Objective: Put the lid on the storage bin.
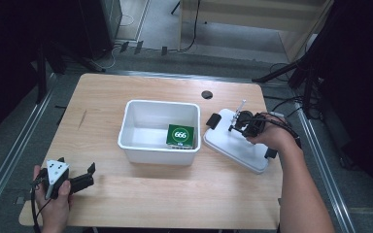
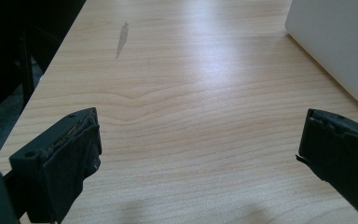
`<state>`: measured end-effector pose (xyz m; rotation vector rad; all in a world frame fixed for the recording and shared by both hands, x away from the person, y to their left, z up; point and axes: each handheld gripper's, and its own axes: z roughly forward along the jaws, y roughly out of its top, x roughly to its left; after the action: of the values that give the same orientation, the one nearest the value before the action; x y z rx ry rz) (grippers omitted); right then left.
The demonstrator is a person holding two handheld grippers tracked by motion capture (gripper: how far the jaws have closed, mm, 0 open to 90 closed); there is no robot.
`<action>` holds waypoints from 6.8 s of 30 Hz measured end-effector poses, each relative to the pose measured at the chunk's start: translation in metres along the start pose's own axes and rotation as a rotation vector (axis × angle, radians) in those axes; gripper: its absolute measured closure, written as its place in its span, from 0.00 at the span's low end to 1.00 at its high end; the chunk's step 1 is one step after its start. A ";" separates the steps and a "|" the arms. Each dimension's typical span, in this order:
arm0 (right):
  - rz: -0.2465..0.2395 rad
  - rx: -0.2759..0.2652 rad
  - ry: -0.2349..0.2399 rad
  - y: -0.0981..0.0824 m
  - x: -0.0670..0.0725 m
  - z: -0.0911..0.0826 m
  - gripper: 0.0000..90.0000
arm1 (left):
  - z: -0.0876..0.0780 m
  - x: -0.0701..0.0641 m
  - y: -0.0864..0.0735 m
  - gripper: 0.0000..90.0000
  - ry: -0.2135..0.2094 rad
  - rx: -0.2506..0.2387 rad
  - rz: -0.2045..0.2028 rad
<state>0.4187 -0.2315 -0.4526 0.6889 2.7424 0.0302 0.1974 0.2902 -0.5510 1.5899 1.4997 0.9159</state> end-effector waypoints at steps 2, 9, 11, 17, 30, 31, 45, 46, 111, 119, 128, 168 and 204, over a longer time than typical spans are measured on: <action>-0.009 -0.004 0.001 -0.002 0.000 -0.002 0.95 | 0.000 0.000 0.000 0.00 0.000 0.000 0.000; -0.028 -0.036 0.015 -0.010 -0.002 -0.013 0.95 | 0.000 0.000 0.000 0.00 0.001 0.001 0.000; -0.027 -0.055 0.022 -0.012 -0.004 -0.019 0.95 | 0.000 0.000 0.000 0.00 0.001 0.001 0.000; -0.031 -0.086 0.020 -0.019 -0.007 -0.035 0.95 | 0.000 0.000 0.000 0.00 0.002 0.001 0.001; -0.055 -0.113 -0.006 -0.022 -0.018 -0.077 0.95 | 0.000 -0.001 0.000 0.00 0.002 0.001 0.003; -0.056 -0.117 -0.004 -0.022 -0.018 -0.079 0.95 | 0.000 -0.001 0.000 0.00 0.002 0.001 0.003; -0.114 -0.181 -0.007 0.000 -0.016 -0.129 0.95 | 0.000 0.000 0.000 0.00 0.000 0.000 0.002; -0.118 -0.192 -0.009 0.001 -0.015 -0.133 0.95 | 0.000 0.000 0.000 0.00 0.000 0.000 0.001; -0.450 -0.264 0.101 0.164 0.082 -0.154 0.95 | 0.000 0.001 0.000 0.00 -0.012 0.002 0.000; -0.471 -0.269 0.108 0.182 0.092 -0.151 0.95 | 0.000 0.001 0.000 0.00 -0.017 -0.002 -0.007; -0.486 -0.261 0.118 0.194 0.099 -0.145 0.95 | 0.000 0.001 0.000 0.00 -0.018 -0.002 -0.007; -0.466 -0.213 0.156 0.193 0.121 -0.131 0.00 | 0.000 0.002 0.000 0.00 -0.024 0.001 -0.009; -0.298 -0.233 0.147 0.098 0.079 -0.123 0.00 | 0.004 0.001 0.002 0.00 -0.012 0.001 -0.009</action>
<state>0.3602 -0.1017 -0.3490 0.2210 2.8881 0.3398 0.2015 0.2907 -0.5508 1.5851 1.4984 0.8997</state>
